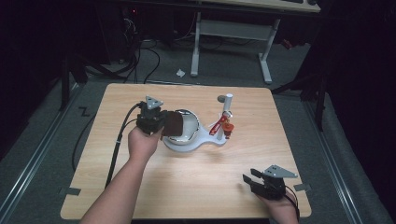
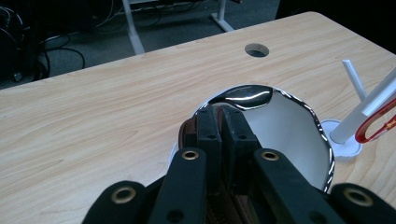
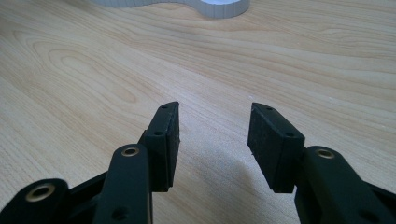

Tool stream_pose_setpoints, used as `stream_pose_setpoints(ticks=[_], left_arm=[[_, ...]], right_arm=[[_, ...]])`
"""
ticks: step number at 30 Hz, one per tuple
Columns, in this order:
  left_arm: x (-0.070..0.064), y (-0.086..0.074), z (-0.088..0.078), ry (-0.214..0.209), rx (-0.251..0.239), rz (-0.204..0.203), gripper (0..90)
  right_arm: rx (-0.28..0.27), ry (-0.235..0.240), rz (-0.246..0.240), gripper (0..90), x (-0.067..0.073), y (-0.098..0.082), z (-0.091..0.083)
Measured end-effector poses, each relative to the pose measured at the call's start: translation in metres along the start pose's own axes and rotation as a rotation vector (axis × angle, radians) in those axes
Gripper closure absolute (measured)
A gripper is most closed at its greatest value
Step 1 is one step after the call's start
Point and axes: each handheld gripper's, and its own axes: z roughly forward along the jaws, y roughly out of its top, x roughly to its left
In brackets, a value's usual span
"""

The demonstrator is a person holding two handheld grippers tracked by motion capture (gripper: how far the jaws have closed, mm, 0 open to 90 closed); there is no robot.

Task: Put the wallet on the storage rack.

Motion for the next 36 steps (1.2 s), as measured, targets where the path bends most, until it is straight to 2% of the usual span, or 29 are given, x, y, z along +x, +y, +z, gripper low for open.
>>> stream_pose_setpoints(ticks=[8, 10, 14, 18, 21, 25, 26, 36], left_arm=[[-0.01, -0.001, 0.003, 0.054, 0.029, 0.032, 86.6], [-0.014, -0.002, 0.005, 0.085, 0.037, 0.035, 86.6], [-0.014, -0.003, 0.011, 0.1, 0.051, 0.024, 86.1], [-0.015, -0.006, 0.015, 0.099, 0.031, 0.014, 83.6], [-0.014, -0.006, 0.016, 0.084, 0.016, 0.001, 71.3], [-0.011, -0.008, 0.016, 0.059, 0.001, -0.016, 65.0], [-0.011, -0.008, 0.014, 0.058, -0.003, -0.015, 58.3], [-0.008, -0.008, 0.004, 0.004, -0.046, -0.04, 48.3]], right_arm=[[-0.001, 0.007, 0.002, 53.8, -0.001, 0.0, 0.0], [0.0, 0.008, -0.007, 53.7, -0.001, 0.0, 0.001], [-0.001, 0.013, -0.013, 53.6, 0.001, 0.001, 0.001], [-0.001, 0.013, -0.011, 53.5, 0.001, 0.001, 0.0], [-0.003, 0.015, -0.011, 53.4, 0.0, 0.0, 0.001], [-0.002, 0.015, -0.006, 53.3, 0.0, 0.001, 0.0], [-0.003, 0.015, -0.006, 53.3, 0.0, 0.001, 0.001], [0.007, 0.015, -0.001, 52.9, 0.001, 0.001, 0.004]])
